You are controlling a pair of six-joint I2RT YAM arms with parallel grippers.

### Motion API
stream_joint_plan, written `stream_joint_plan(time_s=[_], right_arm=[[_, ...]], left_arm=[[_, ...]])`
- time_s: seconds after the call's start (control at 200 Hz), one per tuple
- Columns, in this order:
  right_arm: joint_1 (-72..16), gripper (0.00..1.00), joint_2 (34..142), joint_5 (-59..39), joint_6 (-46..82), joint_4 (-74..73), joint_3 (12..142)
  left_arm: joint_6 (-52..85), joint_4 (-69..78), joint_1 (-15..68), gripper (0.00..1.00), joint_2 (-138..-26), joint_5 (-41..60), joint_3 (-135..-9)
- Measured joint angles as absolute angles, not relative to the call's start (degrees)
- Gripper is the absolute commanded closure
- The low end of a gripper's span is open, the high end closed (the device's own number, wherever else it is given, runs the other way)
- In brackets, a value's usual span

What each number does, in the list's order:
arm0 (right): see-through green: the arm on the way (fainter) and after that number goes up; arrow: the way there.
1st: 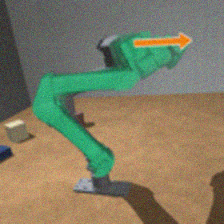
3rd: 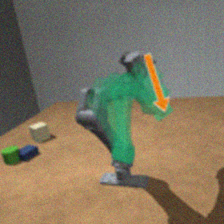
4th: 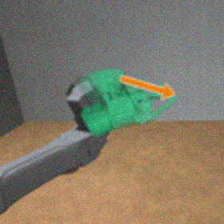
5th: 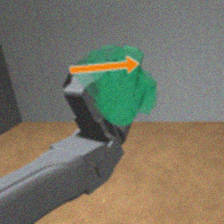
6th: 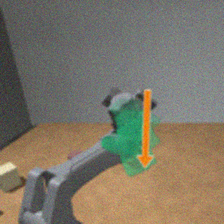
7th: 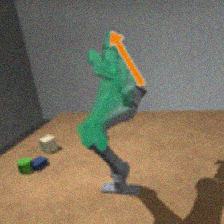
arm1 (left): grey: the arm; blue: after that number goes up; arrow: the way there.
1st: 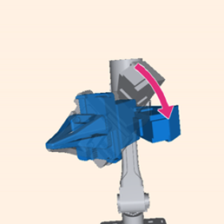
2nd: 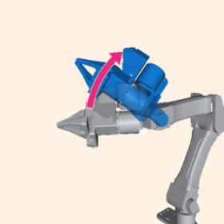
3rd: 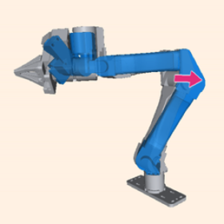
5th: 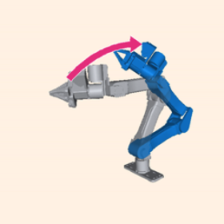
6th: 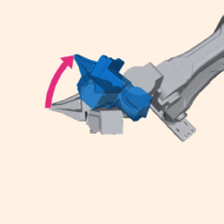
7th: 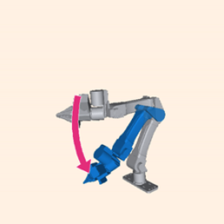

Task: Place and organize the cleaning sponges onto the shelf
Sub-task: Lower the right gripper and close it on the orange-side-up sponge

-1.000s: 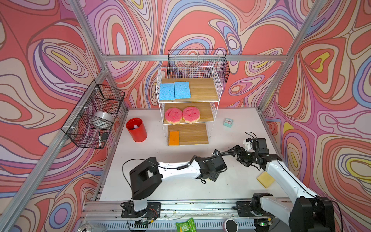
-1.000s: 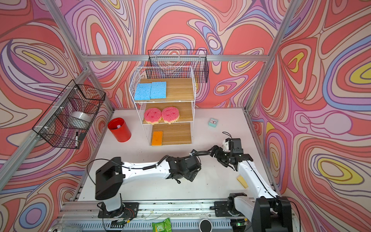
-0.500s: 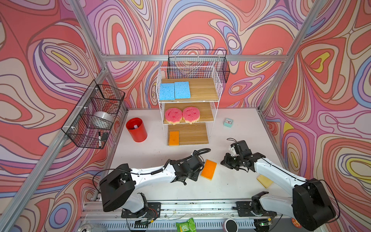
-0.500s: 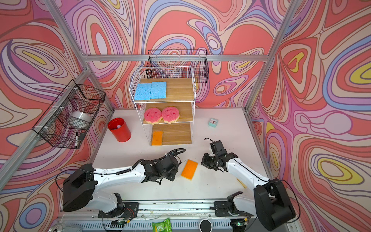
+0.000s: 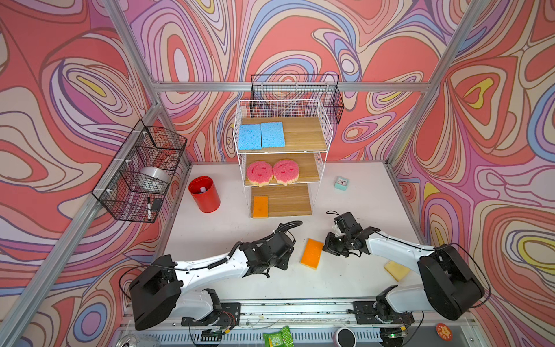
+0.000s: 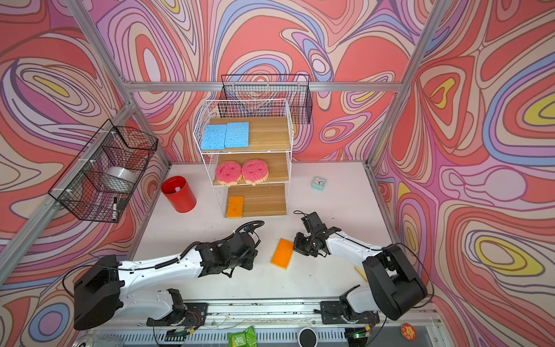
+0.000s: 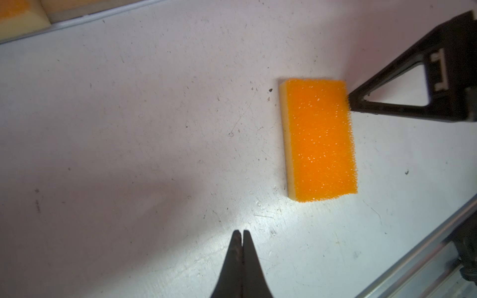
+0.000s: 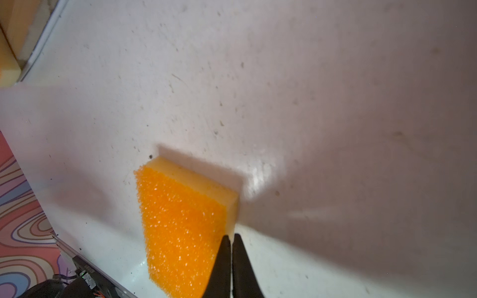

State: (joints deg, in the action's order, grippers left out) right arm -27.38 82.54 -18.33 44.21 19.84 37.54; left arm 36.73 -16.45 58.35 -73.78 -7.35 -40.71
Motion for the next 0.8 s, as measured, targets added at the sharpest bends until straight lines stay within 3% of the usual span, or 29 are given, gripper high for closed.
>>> stream_joint_plan(time_s=[0.24,0.315,0.385,0.466,0.536,0.571,0.666,0.726,0.801], right_arm=[[-30.2,0.95,91.2,-17.9,44.2,17.2,44.5],[-30.6,0.81,91.7,-17.0,43.9,18.0,46.1],[-30.7,0.56,90.8,-15.4,43.0,19.6,47.6],[-30.9,0.28,88.5,-13.0,40.8,22.6,49.2],[-32.0,0.16,86.0,-11.1,38.4,25.7,50.7],[-33.3,0.12,85.1,-10.1,37.5,27.4,51.6],[-39.2,0.06,84.4,-6.3,35.7,31.6,54.1],[-44.0,0.03,85.2,-4.0,35.4,33.9,55.0],[-49.6,0.02,87.0,-1.2,35.7,36.4,55.6]], left_arm=[[37.3,-17.3,57.8,1.0,-69.0,-7.9,-38.4],[37.6,-18.1,57.6,1.0,-66.6,-8.3,-37.2],[37.8,-18.8,57.4,0.98,-64.6,-8.7,-36.5],[37.9,-19.6,56.9,0.83,-62.6,-9.1,-35.9],[38.2,-20.0,56.1,0.54,-60.9,-9.0,-35.4],[38.2,-20.2,55.5,0.4,-60.1,-8.9,-35.0],[38.3,-20.6,53.8,0.13,-57.8,-8.3,-34.2],[38.4,-21.1,52.7,0.01,-56.3,-7.9,-33.8],[38.4,-21.6,51.4,0.0,-54.3,-7.5,-33.1]])
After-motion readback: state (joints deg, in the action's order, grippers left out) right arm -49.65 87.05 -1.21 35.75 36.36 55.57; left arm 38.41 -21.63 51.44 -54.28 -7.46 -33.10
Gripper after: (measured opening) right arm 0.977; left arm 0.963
